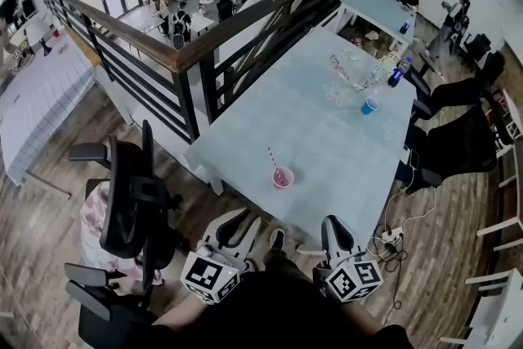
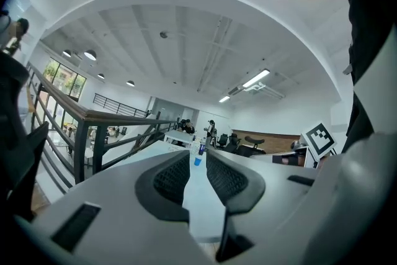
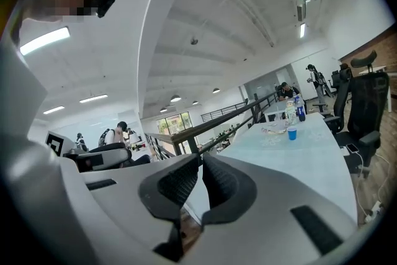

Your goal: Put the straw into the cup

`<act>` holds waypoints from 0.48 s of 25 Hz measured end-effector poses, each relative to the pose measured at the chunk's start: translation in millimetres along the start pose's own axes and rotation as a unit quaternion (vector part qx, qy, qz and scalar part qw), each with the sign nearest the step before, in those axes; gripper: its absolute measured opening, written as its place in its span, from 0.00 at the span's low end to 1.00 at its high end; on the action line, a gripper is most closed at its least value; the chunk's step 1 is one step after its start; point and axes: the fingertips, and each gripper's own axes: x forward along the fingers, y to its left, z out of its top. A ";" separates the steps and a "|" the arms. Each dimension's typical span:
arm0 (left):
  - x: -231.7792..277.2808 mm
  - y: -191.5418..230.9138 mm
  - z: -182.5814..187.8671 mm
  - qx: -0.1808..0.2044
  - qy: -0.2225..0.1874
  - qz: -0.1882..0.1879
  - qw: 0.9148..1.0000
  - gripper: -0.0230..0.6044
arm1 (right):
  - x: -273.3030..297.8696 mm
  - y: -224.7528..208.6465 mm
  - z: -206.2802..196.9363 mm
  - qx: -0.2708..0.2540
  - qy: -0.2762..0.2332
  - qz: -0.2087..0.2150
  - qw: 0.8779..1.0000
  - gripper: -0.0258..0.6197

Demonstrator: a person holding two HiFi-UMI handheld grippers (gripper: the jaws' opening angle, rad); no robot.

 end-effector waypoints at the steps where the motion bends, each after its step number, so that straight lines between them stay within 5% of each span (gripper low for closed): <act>1: -2.8 2.7 1.9 -0.003 -0.004 0.004 1.000 0.18 | -0.8 2.1 0.5 -0.005 0.001 0.001 1.000 0.11; 12: -0.6 -6.3 0.8 0.000 -0.008 -0.004 1.000 0.18 | -7.6 13.1 1.4 -0.058 -0.001 0.025 0.998 0.11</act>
